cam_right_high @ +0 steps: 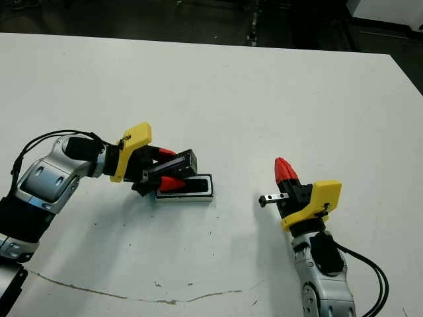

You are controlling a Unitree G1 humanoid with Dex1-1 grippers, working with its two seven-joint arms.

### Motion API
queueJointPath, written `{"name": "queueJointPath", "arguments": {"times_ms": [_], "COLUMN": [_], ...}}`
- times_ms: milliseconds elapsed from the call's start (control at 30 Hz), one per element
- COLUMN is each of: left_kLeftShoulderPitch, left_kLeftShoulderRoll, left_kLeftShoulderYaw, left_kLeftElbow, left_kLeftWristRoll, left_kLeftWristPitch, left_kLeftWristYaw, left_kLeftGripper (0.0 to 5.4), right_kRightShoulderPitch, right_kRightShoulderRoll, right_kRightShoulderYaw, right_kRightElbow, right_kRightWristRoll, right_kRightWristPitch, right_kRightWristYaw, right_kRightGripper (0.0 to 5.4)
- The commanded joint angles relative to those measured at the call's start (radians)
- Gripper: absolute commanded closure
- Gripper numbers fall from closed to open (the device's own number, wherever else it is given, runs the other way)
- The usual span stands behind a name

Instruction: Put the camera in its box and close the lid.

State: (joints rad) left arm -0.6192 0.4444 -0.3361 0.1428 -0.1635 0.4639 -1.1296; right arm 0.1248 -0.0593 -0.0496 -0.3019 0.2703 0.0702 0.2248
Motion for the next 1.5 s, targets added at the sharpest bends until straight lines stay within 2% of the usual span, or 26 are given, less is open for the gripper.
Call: {"name": "queueJointPath", "arguments": {"times_ms": [33, 400, 733, 867, 1200, 1500], "left_kLeftShoulderPitch": [0.013, 0.032, 0.040, 0.042, 0.029, 0.054], "left_kLeftShoulderRoll": [-0.009, -0.021, -0.041, -0.054, -0.105, -0.139], "left_kLeftShoulderYaw": [-0.025, -0.070, -0.072, -0.078, -0.108, -0.142], "left_kLeftElbow": [0.022, 0.014, -0.015, 0.010, 0.036, 0.060], "left_kLeftWristRoll": [-0.001, 0.020, 0.006, 0.006, 0.013, 0.046], "left_kLeftWristPitch": [0.015, 0.019, 0.009, -0.022, 0.004, -0.065], "left_kLeftWristYaw": [-0.018, -0.017, -0.013, -0.023, -0.010, 0.012], "left_kLeftGripper": [2.33, 2.33, 2.33, 2.33, 2.33, 2.33], "right_kRightShoulderPitch": [0.006, 0.000, -0.007, -0.008, -0.008, -0.007], "right_kRightShoulderRoll": [-0.007, -0.010, -0.010, -0.011, -0.009, -0.010], "right_kRightShoulderYaw": [-0.006, -0.008, -0.006, -0.007, -0.007, -0.013], "right_kRightElbow": [0.003, -0.006, -0.007, -0.007, -0.004, -0.004], "right_kRightWristRoll": [-0.002, 0.007, -0.002, -0.002, 0.001, 0.009], "right_kRightWristPitch": [0.003, 0.019, 0.016, 0.019, 0.019, 0.021], "right_kRightWristYaw": [-0.004, -0.005, -0.011, -0.012, -0.011, -0.007], "right_kRightGripper": [5.40, 5.40, 5.40, 5.40, 5.40, 5.40]}}
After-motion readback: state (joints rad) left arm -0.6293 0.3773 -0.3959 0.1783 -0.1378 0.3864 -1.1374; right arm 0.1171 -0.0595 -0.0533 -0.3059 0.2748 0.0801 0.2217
